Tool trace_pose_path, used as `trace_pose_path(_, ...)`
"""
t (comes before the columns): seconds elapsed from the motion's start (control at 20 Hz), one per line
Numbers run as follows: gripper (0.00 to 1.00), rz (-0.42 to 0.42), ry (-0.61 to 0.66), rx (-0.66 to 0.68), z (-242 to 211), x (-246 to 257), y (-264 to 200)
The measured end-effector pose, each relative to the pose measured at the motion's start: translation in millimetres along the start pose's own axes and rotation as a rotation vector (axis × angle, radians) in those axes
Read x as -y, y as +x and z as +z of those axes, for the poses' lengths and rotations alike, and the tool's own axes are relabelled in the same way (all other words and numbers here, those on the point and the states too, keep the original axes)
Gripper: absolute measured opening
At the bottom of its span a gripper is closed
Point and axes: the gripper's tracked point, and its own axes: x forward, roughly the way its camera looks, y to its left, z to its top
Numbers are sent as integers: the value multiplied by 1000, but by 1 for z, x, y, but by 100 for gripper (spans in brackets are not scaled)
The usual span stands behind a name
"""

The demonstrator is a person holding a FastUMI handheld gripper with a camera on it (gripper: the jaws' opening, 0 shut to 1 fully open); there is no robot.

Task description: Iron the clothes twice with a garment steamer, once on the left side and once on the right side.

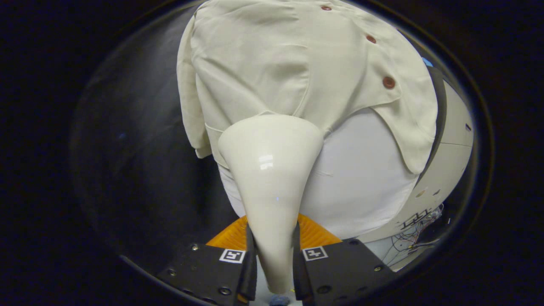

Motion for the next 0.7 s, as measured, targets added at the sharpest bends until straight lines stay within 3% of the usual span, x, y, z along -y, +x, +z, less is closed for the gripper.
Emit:
trace_pose_path(0.2,35,10,-1,-6,4,5,-16)
trace_pose_path(0.7,35,55,-48,68,53,14,-118)
